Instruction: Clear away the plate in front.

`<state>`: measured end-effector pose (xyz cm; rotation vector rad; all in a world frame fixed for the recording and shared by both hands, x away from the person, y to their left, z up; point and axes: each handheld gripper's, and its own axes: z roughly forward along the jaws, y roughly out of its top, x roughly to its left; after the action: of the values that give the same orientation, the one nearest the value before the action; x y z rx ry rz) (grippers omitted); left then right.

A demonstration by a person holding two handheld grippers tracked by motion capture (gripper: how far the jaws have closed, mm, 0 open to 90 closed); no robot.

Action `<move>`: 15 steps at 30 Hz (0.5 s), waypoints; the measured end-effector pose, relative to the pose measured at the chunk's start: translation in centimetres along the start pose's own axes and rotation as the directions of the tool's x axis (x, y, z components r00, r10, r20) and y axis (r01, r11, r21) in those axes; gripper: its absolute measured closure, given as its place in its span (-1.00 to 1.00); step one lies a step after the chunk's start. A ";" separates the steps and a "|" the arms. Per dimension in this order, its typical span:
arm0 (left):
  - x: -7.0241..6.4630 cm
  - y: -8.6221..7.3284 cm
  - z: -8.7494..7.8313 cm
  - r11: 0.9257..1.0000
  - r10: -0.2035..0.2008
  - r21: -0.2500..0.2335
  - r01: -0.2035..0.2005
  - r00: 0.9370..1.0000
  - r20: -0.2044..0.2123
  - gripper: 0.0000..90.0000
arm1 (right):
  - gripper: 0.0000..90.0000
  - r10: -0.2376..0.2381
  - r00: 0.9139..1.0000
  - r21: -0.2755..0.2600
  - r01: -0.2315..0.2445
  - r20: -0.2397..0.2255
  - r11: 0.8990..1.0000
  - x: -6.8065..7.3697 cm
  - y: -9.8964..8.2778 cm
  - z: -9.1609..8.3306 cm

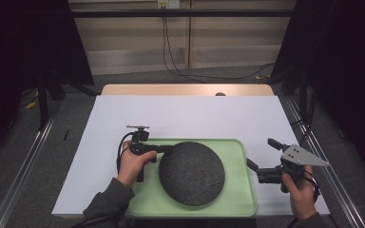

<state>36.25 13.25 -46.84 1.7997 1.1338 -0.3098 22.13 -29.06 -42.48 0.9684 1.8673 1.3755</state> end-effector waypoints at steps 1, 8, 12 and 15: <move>0.0 0.0 0.0 1.000 0.001 -0.003 -0.001 1.000 -0.002 0.85 | -1.00 0.000 1.000 0.000 0.000 0.001 1.000 0.0 0.0 0.0; 0.5 -0.3 0.1 1.000 -0.004 -0.001 0.004 0.999 -0.031 0.87 | -1.00 0.002 1.000 -0.001 -0.002 -0.005 1.000 0.0 0.0 0.0; 0.8 -0.4 0.2 1.000 -0.017 0.003 0.017 0.999 -0.035 0.87 | -1.00 0.003 1.000 0.000 -0.003 -0.004 1.000 0.1 0.0 0.0; 0.9 -0.5 0.3 1.000 -0.013 0.013 0.014 0.999 -0.043 0.87 | -1.00 0.002 1.000 0.000 -0.002 -0.004 1.000 0.1 0.0 0.0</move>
<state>36.44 13.61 -47.81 1.8182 1.1771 -0.2883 22.13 -28.98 -42.48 0.9682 1.8696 1.3796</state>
